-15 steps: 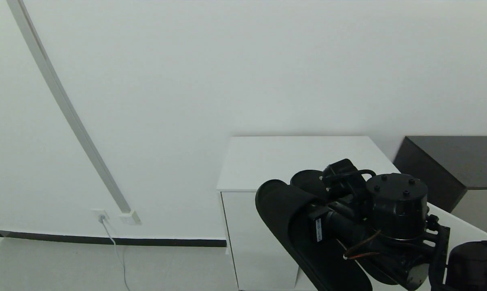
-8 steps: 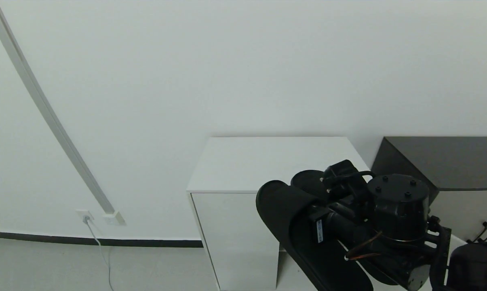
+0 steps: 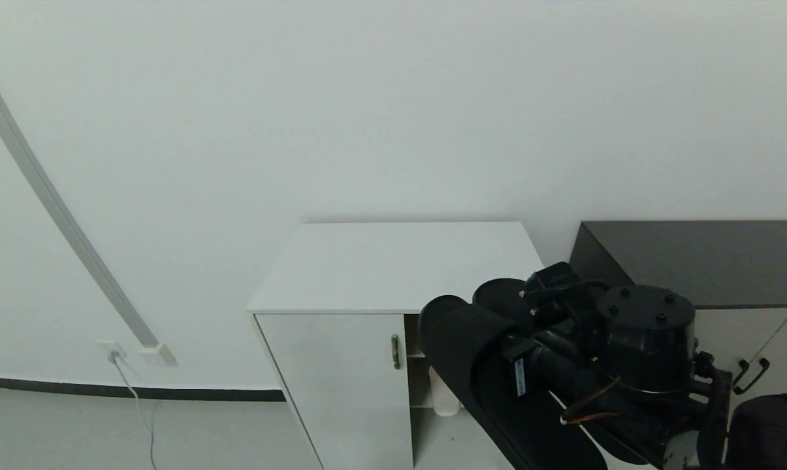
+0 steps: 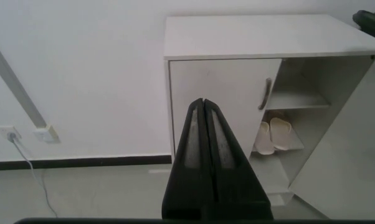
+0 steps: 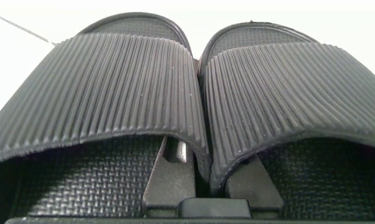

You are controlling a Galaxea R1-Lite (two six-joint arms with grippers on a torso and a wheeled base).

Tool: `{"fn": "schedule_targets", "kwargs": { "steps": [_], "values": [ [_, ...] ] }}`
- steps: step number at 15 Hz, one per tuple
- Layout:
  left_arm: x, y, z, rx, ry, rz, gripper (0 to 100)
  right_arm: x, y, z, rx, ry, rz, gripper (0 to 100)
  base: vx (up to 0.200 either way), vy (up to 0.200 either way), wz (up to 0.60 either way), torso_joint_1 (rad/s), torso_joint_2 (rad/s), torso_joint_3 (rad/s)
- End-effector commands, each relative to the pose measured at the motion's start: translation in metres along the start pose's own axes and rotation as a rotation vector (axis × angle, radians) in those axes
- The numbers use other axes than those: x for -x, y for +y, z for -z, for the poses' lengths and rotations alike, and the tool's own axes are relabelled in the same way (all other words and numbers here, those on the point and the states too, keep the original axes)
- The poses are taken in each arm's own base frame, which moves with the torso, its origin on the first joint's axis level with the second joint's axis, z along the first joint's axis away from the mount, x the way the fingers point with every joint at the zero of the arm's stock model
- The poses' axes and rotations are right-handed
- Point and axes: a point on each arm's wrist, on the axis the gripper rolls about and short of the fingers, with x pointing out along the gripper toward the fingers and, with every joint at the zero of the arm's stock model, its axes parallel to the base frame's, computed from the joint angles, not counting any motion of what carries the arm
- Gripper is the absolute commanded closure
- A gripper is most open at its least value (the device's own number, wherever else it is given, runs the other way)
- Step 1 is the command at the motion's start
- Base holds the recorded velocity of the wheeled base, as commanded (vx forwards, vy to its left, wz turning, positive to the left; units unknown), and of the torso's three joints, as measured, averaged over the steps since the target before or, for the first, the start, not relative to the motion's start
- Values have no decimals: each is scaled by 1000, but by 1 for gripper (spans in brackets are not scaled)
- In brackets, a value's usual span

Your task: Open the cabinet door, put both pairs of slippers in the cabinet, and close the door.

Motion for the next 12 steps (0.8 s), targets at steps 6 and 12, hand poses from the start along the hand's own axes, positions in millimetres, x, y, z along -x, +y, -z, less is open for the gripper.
{"fn": "schedule_targets", "kwargs": {
  "steps": [6, 12],
  "values": [
    [0, 0, 0, 1, 1, 0, 100, 1, 0, 6, 8, 21, 0, 100, 0, 0, 0, 0, 0, 0],
    [0, 0, 0, 3, 1, 0, 100, 1, 0, 5, 8, 17, -1, 100, 0, 0, 0, 0, 0, 0]
  ]
}}
